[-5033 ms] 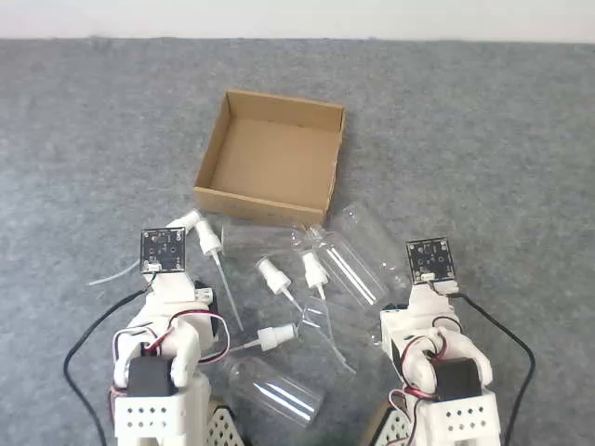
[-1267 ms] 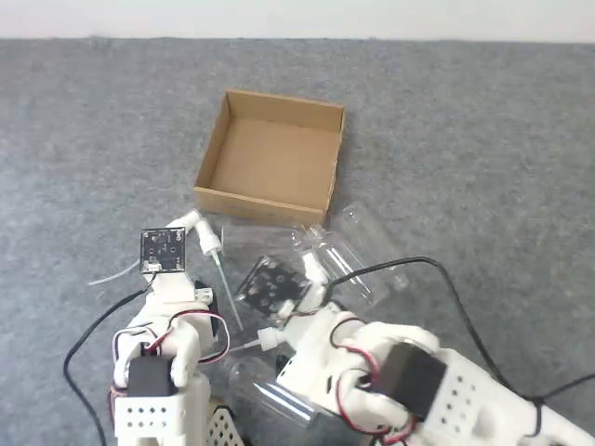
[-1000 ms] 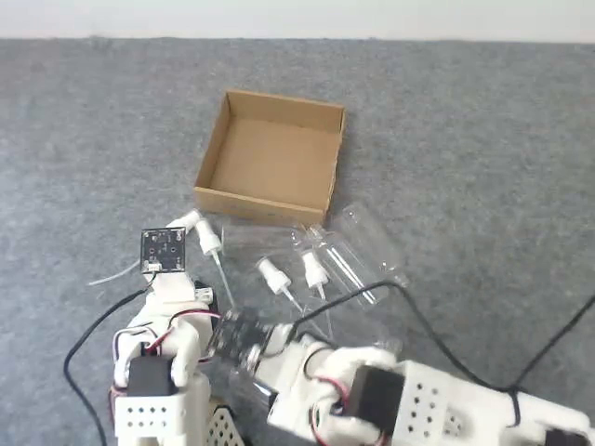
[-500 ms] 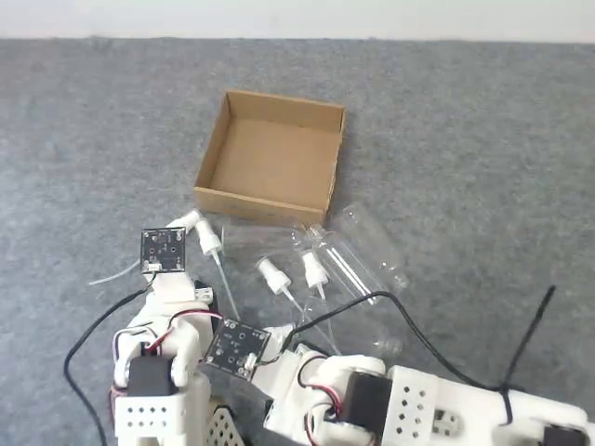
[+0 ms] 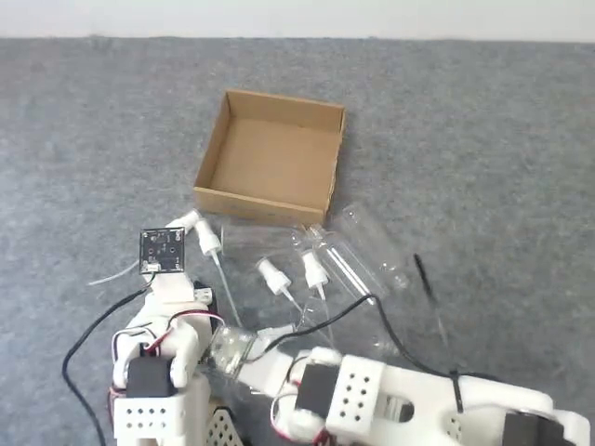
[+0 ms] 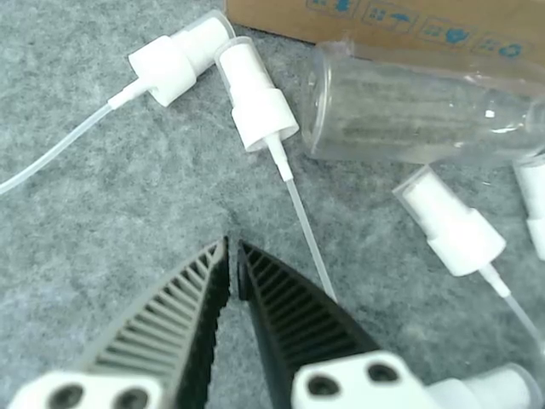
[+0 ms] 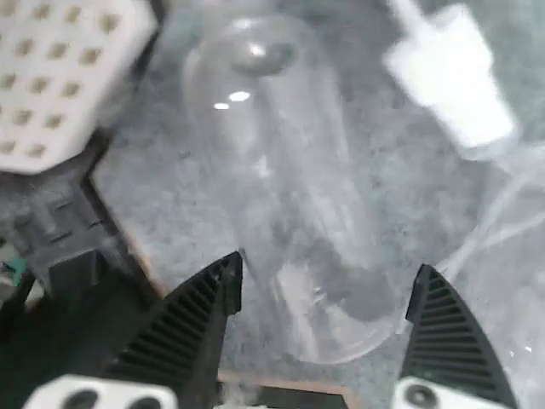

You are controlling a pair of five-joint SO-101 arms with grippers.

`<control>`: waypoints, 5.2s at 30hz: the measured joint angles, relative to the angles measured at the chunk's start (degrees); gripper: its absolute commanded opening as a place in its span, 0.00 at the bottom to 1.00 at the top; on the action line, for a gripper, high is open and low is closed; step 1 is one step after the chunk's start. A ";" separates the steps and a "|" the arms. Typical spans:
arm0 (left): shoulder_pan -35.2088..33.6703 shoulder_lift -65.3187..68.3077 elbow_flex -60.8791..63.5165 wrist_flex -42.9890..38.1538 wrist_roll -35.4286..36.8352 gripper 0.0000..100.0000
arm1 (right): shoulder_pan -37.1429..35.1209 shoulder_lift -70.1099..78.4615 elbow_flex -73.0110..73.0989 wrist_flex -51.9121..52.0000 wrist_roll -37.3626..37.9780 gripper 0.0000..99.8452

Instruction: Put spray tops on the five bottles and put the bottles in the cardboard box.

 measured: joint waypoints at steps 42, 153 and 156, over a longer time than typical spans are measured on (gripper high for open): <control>0.00 0.00 0.00 0.00 0.00 0.02 | 19.78 -0.09 -1.41 9.41 22.07 0.09; 0.09 0.00 0.00 0.00 0.00 0.02 | 83.96 -7.21 -7.38 12.92 31.91 0.29; 0.09 0.00 0.00 0.00 0.00 0.02 | 82.20 -7.21 -8.97 13.10 31.74 0.29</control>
